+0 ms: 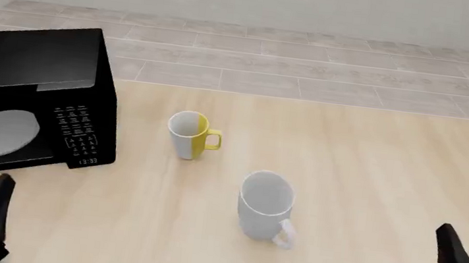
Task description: Put the yellow and white mug to the front of the white mug.
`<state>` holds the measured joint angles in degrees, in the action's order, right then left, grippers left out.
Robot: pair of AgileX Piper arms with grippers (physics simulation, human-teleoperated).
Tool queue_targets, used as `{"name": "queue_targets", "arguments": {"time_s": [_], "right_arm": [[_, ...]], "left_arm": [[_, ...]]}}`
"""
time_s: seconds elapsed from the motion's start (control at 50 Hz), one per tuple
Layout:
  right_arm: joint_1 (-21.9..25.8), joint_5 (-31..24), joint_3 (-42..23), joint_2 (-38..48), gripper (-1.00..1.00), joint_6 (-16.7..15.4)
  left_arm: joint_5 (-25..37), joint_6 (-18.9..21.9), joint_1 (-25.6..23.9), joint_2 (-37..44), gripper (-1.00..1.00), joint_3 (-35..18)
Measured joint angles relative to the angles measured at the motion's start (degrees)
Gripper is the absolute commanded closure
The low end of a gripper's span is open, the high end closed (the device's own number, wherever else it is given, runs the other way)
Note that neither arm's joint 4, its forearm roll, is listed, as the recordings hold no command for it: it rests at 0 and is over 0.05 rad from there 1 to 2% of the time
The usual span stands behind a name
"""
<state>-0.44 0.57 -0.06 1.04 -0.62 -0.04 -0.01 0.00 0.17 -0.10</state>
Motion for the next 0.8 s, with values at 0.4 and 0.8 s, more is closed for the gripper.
{"name": "queue_targets", "arguments": {"time_s": [0.4, 0.8], "right_arm": [[6.9, 2.1, -4.0, 8.4, -1.0, -4.5], [17.1, 5.2, -18.1, 31.1, -1.0, -11.6]], "left_arm": [[-0.1, 0.0, 0.0, 0.2, -1.0, -0.1], [-0.1, 0.0, 0.0, 0.2, -1.0, -0.1]]}}
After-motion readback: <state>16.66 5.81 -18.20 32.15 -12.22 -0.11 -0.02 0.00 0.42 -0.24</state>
